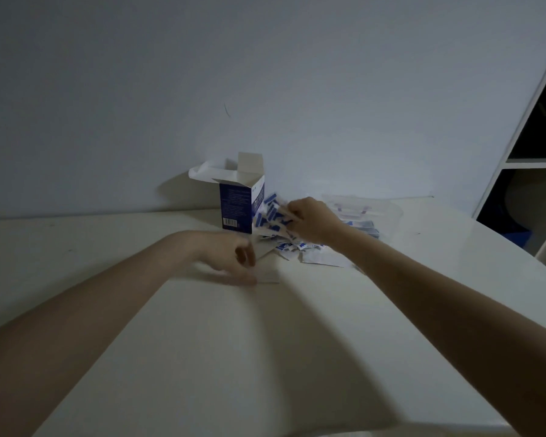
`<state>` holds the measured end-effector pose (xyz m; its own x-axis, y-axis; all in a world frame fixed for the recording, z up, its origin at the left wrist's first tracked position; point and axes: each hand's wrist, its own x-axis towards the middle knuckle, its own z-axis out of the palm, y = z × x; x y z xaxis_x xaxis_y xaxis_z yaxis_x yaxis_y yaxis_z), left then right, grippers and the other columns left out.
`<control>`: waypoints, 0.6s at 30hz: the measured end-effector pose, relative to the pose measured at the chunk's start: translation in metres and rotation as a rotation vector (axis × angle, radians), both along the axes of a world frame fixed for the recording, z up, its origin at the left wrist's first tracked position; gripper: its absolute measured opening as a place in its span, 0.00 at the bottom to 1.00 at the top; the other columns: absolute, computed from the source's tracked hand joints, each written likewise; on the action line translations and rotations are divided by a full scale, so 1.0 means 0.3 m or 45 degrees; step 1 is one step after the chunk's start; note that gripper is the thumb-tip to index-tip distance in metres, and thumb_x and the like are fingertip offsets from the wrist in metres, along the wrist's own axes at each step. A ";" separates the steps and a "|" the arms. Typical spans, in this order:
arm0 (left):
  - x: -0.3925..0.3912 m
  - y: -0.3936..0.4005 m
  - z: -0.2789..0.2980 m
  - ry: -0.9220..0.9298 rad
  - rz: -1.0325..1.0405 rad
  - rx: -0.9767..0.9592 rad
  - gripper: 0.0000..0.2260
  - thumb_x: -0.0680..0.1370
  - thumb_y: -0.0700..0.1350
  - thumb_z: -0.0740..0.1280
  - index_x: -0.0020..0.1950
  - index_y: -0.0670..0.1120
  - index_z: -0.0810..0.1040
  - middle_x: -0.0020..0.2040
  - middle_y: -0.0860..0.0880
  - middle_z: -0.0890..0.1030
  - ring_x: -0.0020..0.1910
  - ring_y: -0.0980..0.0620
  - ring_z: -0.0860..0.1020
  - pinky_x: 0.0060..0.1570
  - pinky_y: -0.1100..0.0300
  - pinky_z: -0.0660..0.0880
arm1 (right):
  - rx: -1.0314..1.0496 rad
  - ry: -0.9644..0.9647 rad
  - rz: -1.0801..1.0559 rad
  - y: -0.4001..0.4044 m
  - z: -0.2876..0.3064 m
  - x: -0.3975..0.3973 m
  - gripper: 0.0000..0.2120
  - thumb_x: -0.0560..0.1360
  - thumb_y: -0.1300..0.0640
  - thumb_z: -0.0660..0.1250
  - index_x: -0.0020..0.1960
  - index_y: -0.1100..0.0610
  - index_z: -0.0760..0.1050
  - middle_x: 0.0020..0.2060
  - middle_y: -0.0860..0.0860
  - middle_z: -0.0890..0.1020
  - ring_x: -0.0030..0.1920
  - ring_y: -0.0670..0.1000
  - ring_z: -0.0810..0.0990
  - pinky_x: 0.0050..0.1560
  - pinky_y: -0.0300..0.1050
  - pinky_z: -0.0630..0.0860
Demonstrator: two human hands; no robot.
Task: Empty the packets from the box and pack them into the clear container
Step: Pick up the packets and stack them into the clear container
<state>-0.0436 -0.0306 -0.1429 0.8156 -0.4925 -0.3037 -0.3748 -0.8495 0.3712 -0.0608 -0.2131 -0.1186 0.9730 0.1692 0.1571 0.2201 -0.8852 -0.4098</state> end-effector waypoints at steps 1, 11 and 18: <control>-0.003 -0.003 -0.012 -0.034 -0.040 0.037 0.13 0.71 0.52 0.72 0.51 0.51 0.73 0.43 0.59 0.72 0.46 0.56 0.73 0.46 0.65 0.71 | -0.077 0.054 0.015 -0.008 -0.007 -0.007 0.06 0.74 0.66 0.60 0.39 0.62 0.73 0.32 0.54 0.73 0.41 0.52 0.72 0.31 0.38 0.63; -0.048 -0.054 -0.001 -0.071 0.008 0.049 0.18 0.71 0.45 0.72 0.59 0.46 0.73 0.47 0.52 0.74 0.45 0.52 0.75 0.45 0.60 0.74 | -0.069 0.141 0.062 -0.038 -0.039 -0.038 0.08 0.74 0.65 0.61 0.37 0.60 0.68 0.35 0.56 0.72 0.40 0.52 0.71 0.31 0.39 0.62; -0.063 -0.079 -0.010 -0.320 0.193 -0.029 0.10 0.72 0.39 0.66 0.34 0.47 0.69 0.32 0.52 0.67 0.33 0.54 0.68 0.30 0.64 0.62 | 0.210 0.222 0.026 -0.036 -0.041 -0.058 0.06 0.76 0.65 0.61 0.47 0.66 0.76 0.40 0.58 0.76 0.41 0.51 0.73 0.37 0.39 0.70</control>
<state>-0.0626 -0.0543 -0.1459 0.9288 -0.3635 -0.0729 -0.3267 -0.8954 0.3024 -0.0781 -0.2239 -0.1308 0.9844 0.1753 0.0138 0.1505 -0.7993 -0.5817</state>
